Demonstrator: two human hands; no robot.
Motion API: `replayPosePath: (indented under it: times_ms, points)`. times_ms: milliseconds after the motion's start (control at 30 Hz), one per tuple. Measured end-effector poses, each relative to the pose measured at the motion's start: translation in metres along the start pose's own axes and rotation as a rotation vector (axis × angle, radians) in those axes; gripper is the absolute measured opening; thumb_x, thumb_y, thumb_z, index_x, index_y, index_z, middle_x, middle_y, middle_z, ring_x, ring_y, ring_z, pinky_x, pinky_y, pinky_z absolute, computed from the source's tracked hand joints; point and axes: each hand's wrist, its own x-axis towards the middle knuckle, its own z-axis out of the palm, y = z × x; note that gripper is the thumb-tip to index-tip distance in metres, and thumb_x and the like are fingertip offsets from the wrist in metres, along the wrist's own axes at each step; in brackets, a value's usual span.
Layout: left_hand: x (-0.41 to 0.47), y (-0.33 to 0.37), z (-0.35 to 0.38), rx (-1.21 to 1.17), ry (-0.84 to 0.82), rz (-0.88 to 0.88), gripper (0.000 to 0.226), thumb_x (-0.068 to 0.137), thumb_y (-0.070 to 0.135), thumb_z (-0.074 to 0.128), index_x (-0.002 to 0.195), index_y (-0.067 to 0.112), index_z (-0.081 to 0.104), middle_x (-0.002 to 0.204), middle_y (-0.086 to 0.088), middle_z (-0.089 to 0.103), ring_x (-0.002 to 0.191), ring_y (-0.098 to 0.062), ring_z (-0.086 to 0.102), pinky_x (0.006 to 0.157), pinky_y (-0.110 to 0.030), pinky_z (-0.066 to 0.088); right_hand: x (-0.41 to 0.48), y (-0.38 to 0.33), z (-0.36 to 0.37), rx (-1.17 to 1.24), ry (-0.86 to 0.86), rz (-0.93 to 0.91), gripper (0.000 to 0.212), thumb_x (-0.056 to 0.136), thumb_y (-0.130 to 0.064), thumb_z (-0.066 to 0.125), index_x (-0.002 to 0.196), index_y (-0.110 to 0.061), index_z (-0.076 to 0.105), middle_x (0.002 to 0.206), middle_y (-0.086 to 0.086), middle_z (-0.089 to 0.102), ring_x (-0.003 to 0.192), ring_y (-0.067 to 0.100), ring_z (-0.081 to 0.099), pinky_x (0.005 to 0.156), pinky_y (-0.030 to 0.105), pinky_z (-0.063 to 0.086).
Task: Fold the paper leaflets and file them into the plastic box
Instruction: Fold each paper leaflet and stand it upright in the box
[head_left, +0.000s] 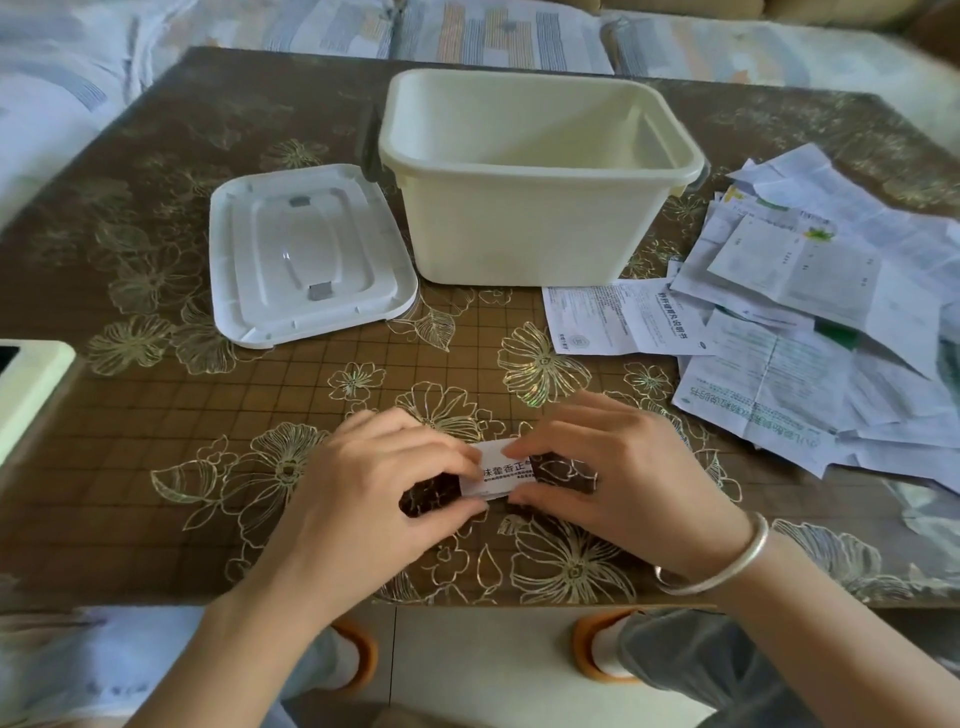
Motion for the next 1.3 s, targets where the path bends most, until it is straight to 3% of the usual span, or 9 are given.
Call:
replayPosePath:
  times_ms: [133, 267, 400, 500, 633, 733, 833, 1000, 1300]
  points:
    - [0.012, 0.004, -0.006, -0.073, 0.025, -0.100, 0.020, 0.081, 0.045, 0.064, 0.089, 0.032, 0.077, 0.077, 0.022, 0.069, 0.070, -0.004, 0.062, 0.067, -0.033, 0.052, 0.012, -0.005, -0.011, 0.035, -0.017, 0.026, 0.024, 0.088, -0.043, 0.055, 0.096, -0.028, 0.072, 0.078, -0.017, 0.068, 0.067, -0.004, 0.059, 0.054, 0.021, 0.054]
    - [0.042, 0.007, -0.018, -0.009, 0.033, -0.064, 0.023, 0.087, 0.043, 0.059, 0.094, 0.028, 0.075, 0.079, 0.020, 0.071, 0.065, -0.001, 0.064, 0.061, -0.030, 0.055, 0.038, -0.006, -0.026, -0.111, 0.004, 0.023, 0.009, 0.087, -0.032, 0.065, 0.089, -0.028, 0.072, 0.069, -0.013, 0.066, 0.057, 0.006, 0.060, 0.048, 0.028, 0.052]
    - [0.083, 0.009, -0.037, -0.040, 0.111, -0.019, 0.029, 0.090, 0.046, 0.054, 0.095, 0.027, 0.075, 0.075, 0.019, 0.070, 0.059, -0.002, 0.064, 0.051, -0.026, 0.051, 0.077, -0.004, -0.062, -0.127, -0.006, 0.098, 0.012, 0.083, -0.040, 0.069, 0.089, -0.030, 0.068, 0.075, -0.012, 0.069, 0.063, 0.013, 0.063, 0.058, 0.035, 0.052]
    - [0.119, 0.008, -0.054, -0.062, 0.230, 0.017, 0.026, 0.092, 0.043, 0.052, 0.094, 0.029, 0.074, 0.068, 0.022, 0.067, 0.052, -0.004, 0.062, 0.047, -0.018, 0.046, 0.110, 0.007, -0.094, -0.012, 0.014, 0.154, 0.007, 0.079, -0.037, 0.072, 0.081, -0.031, 0.069, 0.068, -0.014, 0.068, 0.064, 0.006, 0.062, 0.060, 0.025, 0.051]
    - [0.163, -0.017, -0.075, -0.065, 0.526, -0.097, 0.020, 0.098, 0.029, 0.055, 0.094, 0.022, 0.073, 0.083, 0.022, 0.067, 0.077, 0.003, 0.066, 0.065, -0.011, 0.048, 0.160, 0.040, -0.127, 0.198, 0.084, 0.224, 0.010, 0.078, -0.028, 0.074, 0.074, -0.030, 0.065, 0.067, -0.018, 0.064, 0.065, 0.000, 0.062, 0.059, 0.014, 0.052]
    - [0.192, -0.046, -0.074, -0.078, 0.666, -0.227, 0.019, 0.099, 0.023, 0.052, 0.097, 0.022, 0.071, 0.091, 0.018, 0.068, 0.091, -0.007, 0.065, 0.080, -0.028, 0.053, 0.198, 0.070, -0.124, 0.210, 0.083, 0.289, 0.010, 0.078, -0.028, 0.075, 0.074, -0.029, 0.066, 0.071, -0.014, 0.069, 0.062, 0.004, 0.065, 0.058, 0.027, 0.057]
    - [0.208, -0.064, -0.061, -0.116, 0.646, -0.311, 0.018, 0.099, 0.025, 0.051, 0.100, 0.026, 0.070, 0.100, 0.015, 0.066, 0.103, -0.012, 0.060, 0.091, -0.036, 0.050, 0.224, 0.086, -0.107, 0.091, -0.084, 0.290, 0.009, 0.078, -0.035, 0.075, 0.076, -0.030, 0.068, 0.074, -0.013, 0.070, 0.067, 0.000, 0.064, 0.066, 0.022, 0.055]
    - [0.212, -0.070, -0.049, -0.217, 0.606, -0.437, 0.017, 0.093, 0.028, 0.055, 0.106, 0.030, 0.066, 0.103, 0.022, 0.064, 0.105, 0.007, 0.054, 0.082, -0.003, 0.039, 0.250, 0.094, -0.082, 0.010, -0.246, 0.239, 0.011, 0.078, -0.037, 0.075, 0.082, -0.027, 0.071, 0.073, -0.013, 0.068, 0.073, 0.004, 0.064, 0.076, 0.031, 0.054]
    - [0.207, -0.072, -0.045, -0.311, 0.629, -0.424, 0.022, 0.090, 0.024, 0.050, 0.105, 0.029, 0.067, 0.100, 0.021, 0.066, 0.103, 0.003, 0.059, 0.085, -0.011, 0.045, 0.261, 0.100, -0.063, -0.088, -0.241, 0.224, 0.012, 0.079, -0.042, 0.071, 0.075, -0.032, 0.066, 0.068, -0.017, 0.061, 0.071, 0.004, 0.059, 0.071, 0.027, 0.052]
